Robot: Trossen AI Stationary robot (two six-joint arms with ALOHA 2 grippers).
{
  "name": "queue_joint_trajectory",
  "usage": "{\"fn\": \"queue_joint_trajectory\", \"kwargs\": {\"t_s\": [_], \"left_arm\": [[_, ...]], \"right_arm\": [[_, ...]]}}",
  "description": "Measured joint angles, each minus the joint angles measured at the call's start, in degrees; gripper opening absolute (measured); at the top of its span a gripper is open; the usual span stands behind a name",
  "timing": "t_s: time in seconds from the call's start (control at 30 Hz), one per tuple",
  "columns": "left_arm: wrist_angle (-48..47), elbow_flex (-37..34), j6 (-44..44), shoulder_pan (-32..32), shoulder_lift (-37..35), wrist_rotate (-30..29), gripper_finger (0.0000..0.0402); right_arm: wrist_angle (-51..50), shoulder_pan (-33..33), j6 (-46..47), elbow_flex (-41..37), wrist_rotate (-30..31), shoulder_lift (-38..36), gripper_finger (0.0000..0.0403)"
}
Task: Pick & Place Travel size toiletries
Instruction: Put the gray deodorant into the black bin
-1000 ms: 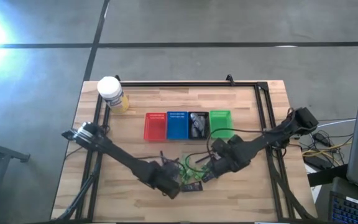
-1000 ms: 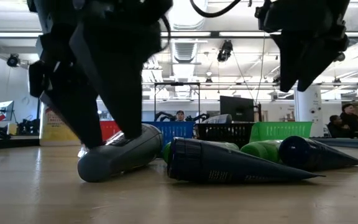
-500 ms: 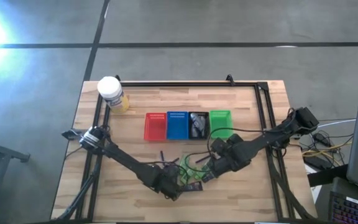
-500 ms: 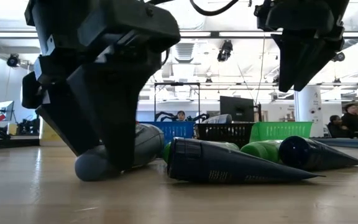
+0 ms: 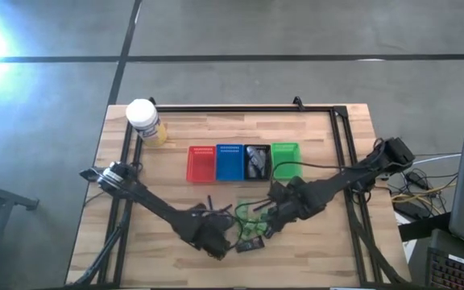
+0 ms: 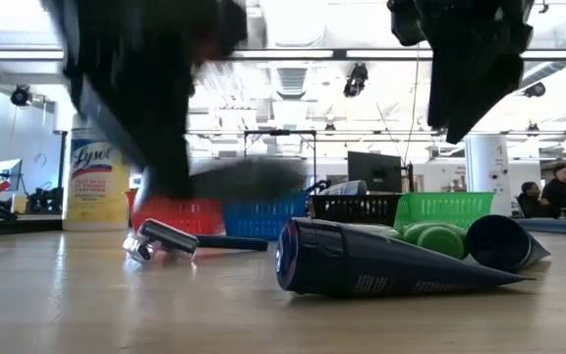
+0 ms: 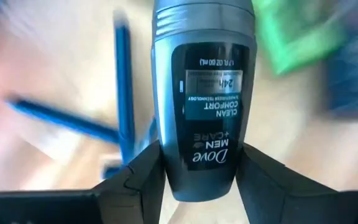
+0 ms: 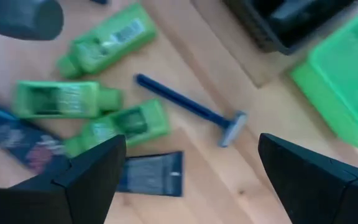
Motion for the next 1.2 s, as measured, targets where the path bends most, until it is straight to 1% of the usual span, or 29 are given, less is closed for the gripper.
{"fn": "queue_joint_trajectory", "kwargs": {"t_s": [0.07, 0.13, 0.2, 0.27, 0.33, 0.5, 0.57, 0.67, 0.73, 0.8, 0.9, 0.93, 1.0, 1.07, 1.1, 1.2], "left_arm": [[-0.8, 0.1, 1.6, -1.5, -3.2, -4.4, 0.0167], [-0.4, -0.2, 4.8, -2.8, -5.7, -7.9, 0.0167], [0.1, -0.8, 8.3, -3.4, -7.6, -10.2, 0.0167], [0.3, -0.9, 10.6, -3.4, -9.4, -12.4, 0.0166], [0.5, -0.6, 11.9, -3.2, -10.6, -14.1, 0.0165], [2.0, -0.6, 14.8, -2.8, -11.9, -16.8, 0.0158], [2.5, -0.4, 16.1, -2.7, -12.2, -17.3, 0.0144], [2.8, 0.0, 17.1, -2.7, -12.2, -18.3, 0.0126], [2.8, -0.3, 17.2, -2.4, -12.2, -18.4, 0.0115], [3.1, -1.9, 17.3, -1.8, -12.3, -17.2, 0.0101], [6.2, -7.0, 16.5, -0.1, -11.4, -12.8, 0.0083], [8.4, -9.2, 15.6, 0.5, -11.2, -10.9, 0.0080], [14.6, -13.1, 14.0, 1.7, -10.7, -4.9, 0.0081], [19.9, -15.8, 12.7, 2.4, -10.5, -0.1, 0.0094], [20.1, -16.4, 12.8, 2.4, -10.5, 0.9, 0.0105], [14.2, -15.9, 16.8, 2.8, -10.4, 2.6, 0.0149]], "right_arm": [[4.4, -1.1, -2.3, -1.3, -2.8, -1.7, 0.0363], [11.0, -2.6, -5.8, -2.9, -6.5, -4.0, 0.0363], [20.5, -4.3, -8.8, -4.7, -12.1, -6.6, 0.0363], [30.0, -6.0, -9.4, -6.5, -17.0, -8.6, 0.0363], [36.5, -7.3, -8.9, -8.0, -18.9, -10.0, 0.0363], [42.6, -9.0, -8.7, -9.4, -19.3, -11.0, 0.0363], [44.3, -9.3, -8.7, -9.5, -19.6, -10.9, 0.0363], [43.5, -9.9, -8.6, -9.9, -19.9, -10.8, 0.0363], [41.5, -10.3, -7.3, -10.8, -18.8, -10.9, 0.0363], [39.0, -10.4, -5.7, -12.2, -17.1, -11.1, 0.0363], [37.9, -10.4, -3.1, -14.6, -16.1, -11.2, 0.0363], [38.0, -10.3, -2.3, -15.5, -16.1, -11.1, 0.0363], [38.2, -10.2, -0.6, -17.0, -16.3, -10.7, 0.0363], [38.1, -9.7, 0.9, -18.3, -16.3, -10.7, 0.0363], [38.3, -9.5, 1.7, -18.7, -16.2, -10.7, 0.0363], [38.3, -9.1, 2.7, -19.8, -16.3, -10.7, 0.0363]]}}
